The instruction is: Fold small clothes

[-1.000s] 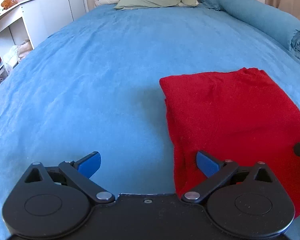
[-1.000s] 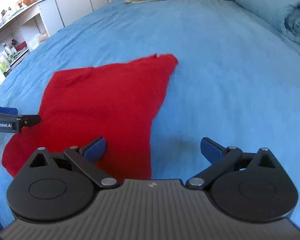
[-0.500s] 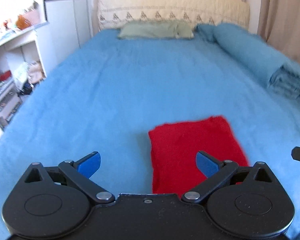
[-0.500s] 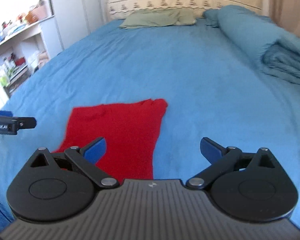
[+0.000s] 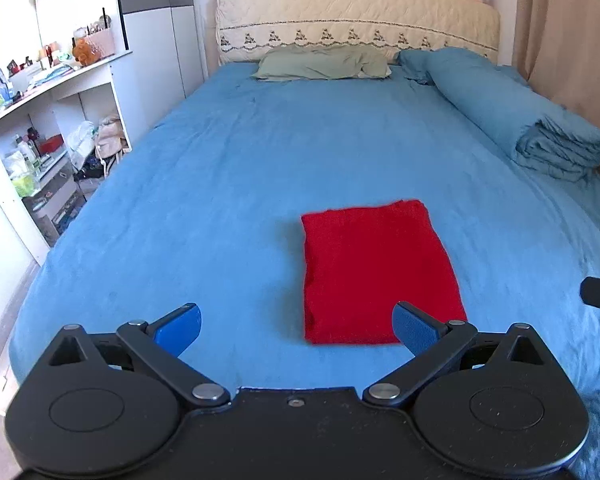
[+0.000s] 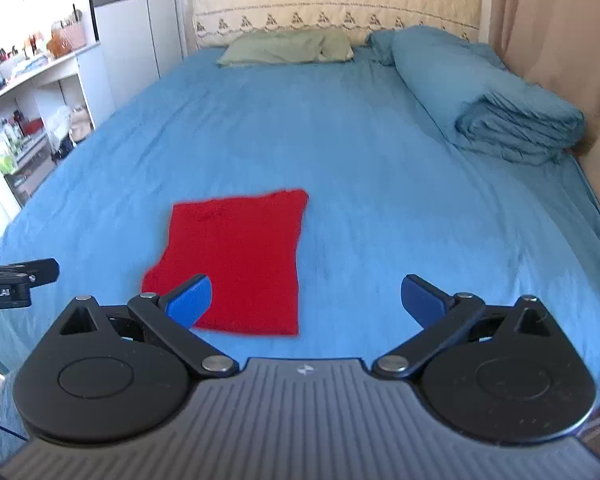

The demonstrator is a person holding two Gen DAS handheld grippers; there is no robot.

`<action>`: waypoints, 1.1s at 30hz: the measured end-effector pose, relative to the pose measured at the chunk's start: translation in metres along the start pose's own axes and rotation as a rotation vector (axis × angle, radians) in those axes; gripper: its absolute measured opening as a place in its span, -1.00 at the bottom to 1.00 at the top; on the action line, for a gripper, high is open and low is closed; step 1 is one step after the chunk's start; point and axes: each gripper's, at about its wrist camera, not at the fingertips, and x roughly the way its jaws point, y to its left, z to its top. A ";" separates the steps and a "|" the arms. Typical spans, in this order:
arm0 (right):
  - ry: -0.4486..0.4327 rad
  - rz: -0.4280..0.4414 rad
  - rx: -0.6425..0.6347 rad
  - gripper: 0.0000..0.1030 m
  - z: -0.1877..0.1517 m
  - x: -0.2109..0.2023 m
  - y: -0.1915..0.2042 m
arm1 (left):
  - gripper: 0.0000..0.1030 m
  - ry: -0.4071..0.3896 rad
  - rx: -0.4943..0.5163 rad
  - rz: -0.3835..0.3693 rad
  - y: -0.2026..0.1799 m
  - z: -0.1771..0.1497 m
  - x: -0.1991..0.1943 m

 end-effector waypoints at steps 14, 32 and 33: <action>0.069 -0.032 0.001 1.00 -0.049 -0.007 0.010 | 1.00 0.000 -0.006 -0.031 -0.001 -0.028 -0.014; 0.070 -0.035 0.021 1.00 -0.049 -0.009 0.005 | 1.00 -0.039 0.016 -0.018 -0.003 -0.031 -0.024; 0.069 -0.034 0.022 1.00 -0.048 -0.009 0.004 | 1.00 -0.041 0.018 -0.018 -0.004 -0.031 -0.024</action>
